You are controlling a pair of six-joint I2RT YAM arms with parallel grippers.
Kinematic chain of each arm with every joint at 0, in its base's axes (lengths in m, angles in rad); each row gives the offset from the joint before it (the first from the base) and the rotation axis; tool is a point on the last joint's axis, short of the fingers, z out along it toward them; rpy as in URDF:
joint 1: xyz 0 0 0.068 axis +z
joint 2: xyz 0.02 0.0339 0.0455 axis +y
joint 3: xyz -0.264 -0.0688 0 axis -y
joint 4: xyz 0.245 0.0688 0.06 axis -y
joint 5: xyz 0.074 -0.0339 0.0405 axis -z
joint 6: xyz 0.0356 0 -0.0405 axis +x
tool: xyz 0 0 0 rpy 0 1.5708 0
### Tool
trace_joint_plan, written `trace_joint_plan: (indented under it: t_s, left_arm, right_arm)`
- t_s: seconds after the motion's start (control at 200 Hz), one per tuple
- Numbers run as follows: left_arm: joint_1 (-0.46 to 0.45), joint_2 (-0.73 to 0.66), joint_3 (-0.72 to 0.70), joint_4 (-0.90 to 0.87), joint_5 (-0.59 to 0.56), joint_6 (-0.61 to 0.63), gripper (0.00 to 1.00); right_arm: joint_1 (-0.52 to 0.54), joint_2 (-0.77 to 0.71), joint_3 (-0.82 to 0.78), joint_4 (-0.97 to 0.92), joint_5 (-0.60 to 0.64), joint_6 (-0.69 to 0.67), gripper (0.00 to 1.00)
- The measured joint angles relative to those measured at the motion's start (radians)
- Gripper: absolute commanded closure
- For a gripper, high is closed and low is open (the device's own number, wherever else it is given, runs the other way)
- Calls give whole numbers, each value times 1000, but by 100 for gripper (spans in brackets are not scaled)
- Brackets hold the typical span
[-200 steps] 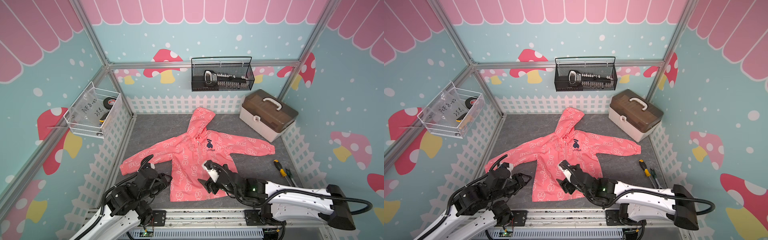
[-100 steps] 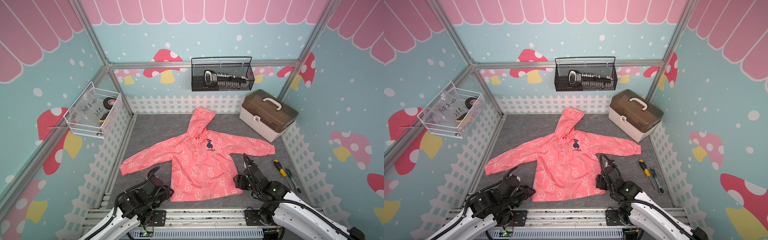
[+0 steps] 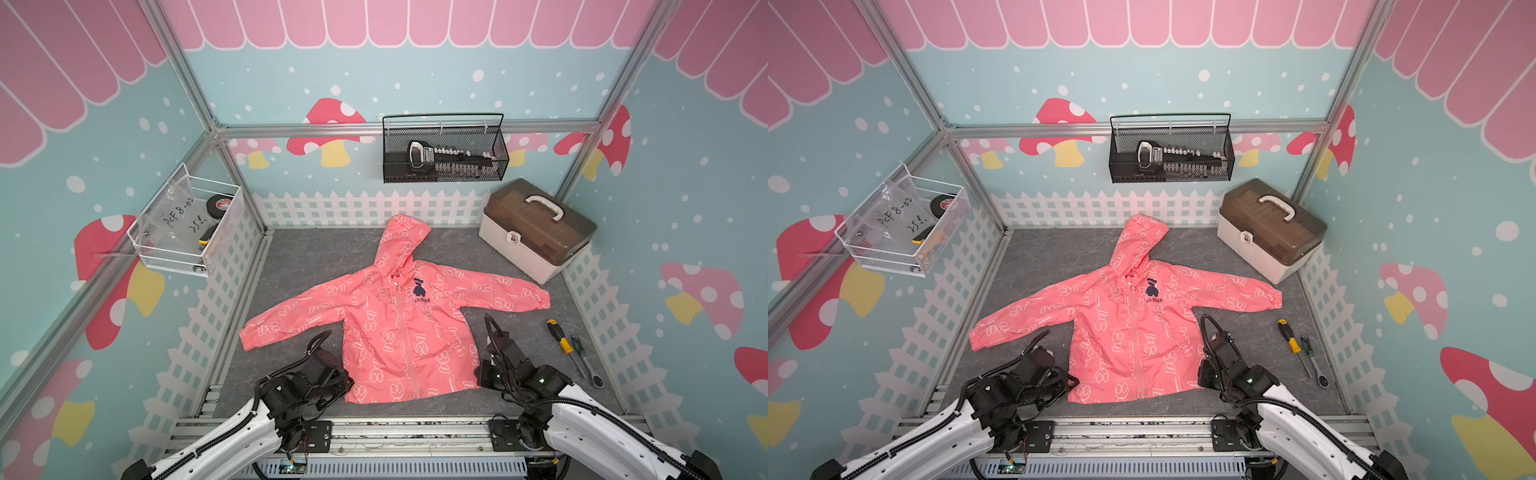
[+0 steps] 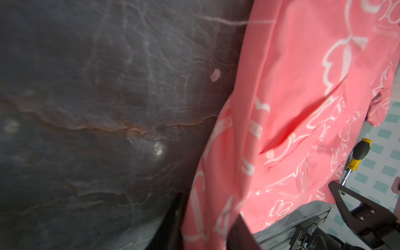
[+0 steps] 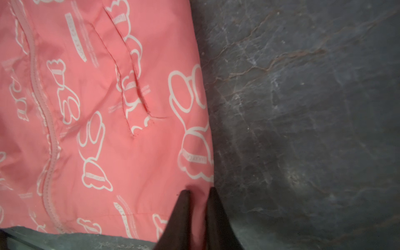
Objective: Unzip the jacket
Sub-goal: Flatten out the jacket at the center of the board.
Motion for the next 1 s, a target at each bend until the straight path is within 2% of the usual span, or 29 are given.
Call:
trace_joint_plan:
  t_s: [0.08,0.175,0.225,0.255,0.325,0.39,0.435,0.51,0.6,0.705,0.801,0.886,1.001]
  left_arm:
    - [0,-6,19,-29,5,10,100]
    - [-1,-40,98,-141,-7,21,100]
    - [-1,-63,149,-198,-18,25,100]
    - [-1,-78,177,-223,-22,26,99]
    - [-1,-101,219,-274,-33,28,72]
    - [-1,-109,237,-325,-45,28,46]
    - [-1,-108,246,-358,-55,26,41]
    - [-1,-94,277,-411,-77,32,36]
    - [-1,-54,350,-445,-114,45,36]
    - [0,20,463,-452,-180,91,35]
    - [20,109,564,-437,-229,163,30]
    - [106,231,650,-390,-222,272,29]
    - [259,441,753,-277,-135,385,28]
  right_arm:
    - [-1,-4,0,-2,-6,4,100]
    - [-1,-19,11,-30,-8,3,100]
    - [-1,-28,28,-50,-8,2,88]
    - [-1,-31,41,-60,-8,0,77]
    - [-1,-36,72,-79,4,-12,49]
    - [-1,-36,103,-93,15,-29,40]
    - [-1,-34,126,-101,26,-43,37]
    - [-1,-11,176,-116,60,-71,35]
    - [-3,61,255,-119,106,-124,35]
    - [-35,215,360,-79,124,-217,39]
    - [-119,407,467,-8,84,-307,45]
    - [-205,580,570,66,27,-373,48]
    - [-291,802,731,148,-51,-423,63]
